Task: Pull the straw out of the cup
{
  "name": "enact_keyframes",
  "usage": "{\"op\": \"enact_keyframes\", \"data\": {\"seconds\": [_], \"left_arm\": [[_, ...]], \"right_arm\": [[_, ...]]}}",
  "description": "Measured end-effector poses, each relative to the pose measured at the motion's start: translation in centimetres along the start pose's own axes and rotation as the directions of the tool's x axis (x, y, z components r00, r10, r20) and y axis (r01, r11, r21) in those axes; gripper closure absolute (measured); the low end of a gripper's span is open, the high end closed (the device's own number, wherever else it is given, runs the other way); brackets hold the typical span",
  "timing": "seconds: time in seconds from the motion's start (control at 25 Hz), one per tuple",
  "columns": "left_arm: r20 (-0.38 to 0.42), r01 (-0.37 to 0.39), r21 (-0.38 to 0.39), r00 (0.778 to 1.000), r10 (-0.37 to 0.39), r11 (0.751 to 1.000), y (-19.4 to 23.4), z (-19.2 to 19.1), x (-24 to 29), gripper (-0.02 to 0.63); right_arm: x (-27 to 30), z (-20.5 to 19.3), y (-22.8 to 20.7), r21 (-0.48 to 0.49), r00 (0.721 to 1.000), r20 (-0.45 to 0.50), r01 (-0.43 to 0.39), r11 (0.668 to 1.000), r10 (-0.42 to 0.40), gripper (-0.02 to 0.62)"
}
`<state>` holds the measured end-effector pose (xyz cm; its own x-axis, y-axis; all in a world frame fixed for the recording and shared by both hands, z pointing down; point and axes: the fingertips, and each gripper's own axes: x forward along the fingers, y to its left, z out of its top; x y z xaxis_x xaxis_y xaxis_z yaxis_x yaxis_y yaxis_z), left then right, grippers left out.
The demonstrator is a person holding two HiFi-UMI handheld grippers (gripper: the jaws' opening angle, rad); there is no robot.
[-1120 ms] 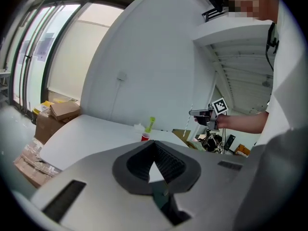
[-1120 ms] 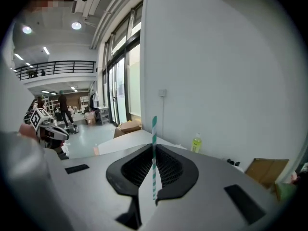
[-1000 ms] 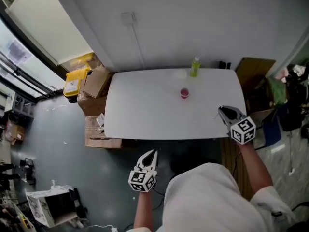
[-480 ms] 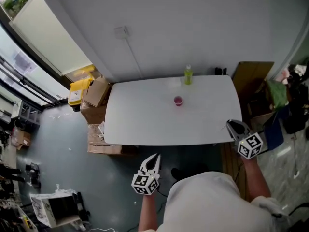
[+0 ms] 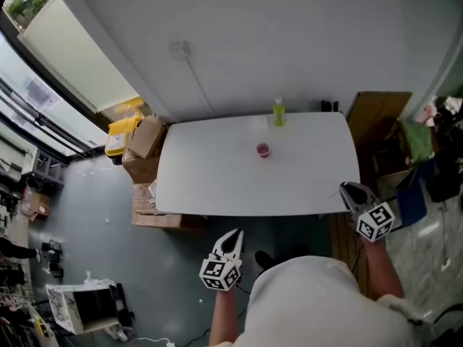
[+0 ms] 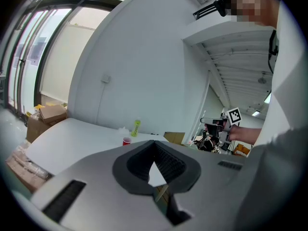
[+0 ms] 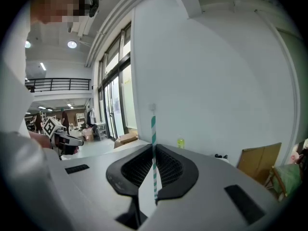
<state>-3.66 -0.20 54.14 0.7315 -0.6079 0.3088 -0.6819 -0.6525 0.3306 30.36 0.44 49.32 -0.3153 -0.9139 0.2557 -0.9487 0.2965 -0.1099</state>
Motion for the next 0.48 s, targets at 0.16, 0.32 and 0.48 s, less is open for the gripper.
{"op": "enact_keyframes", "data": {"seconds": [0.16, 0.32, 0.48], "left_arm": [[0.005, -0.004, 0.006, 1.000, 0.004, 1.000, -0.56, 0.00, 0.04, 0.604], [0.007, -0.010, 0.007, 1.000, 0.010, 1.000, -0.60, 0.03, -0.37, 0.604], [0.007, -0.015, 0.006, 1.000, 0.015, 1.000, -0.50, 0.04, -0.47, 0.604]], "right_arm": [[-0.32, 0.10, -0.25, 0.002, 1.000, 0.009, -0.007, 1.000, 0.007, 0.546], [-0.40, 0.26, -0.03, 0.001, 1.000, 0.012, -0.015, 1.000, 0.015, 0.546], [-0.29, 0.30, 0.12, -0.005, 1.000, 0.010, -0.024, 1.000, 0.024, 0.546]]}}
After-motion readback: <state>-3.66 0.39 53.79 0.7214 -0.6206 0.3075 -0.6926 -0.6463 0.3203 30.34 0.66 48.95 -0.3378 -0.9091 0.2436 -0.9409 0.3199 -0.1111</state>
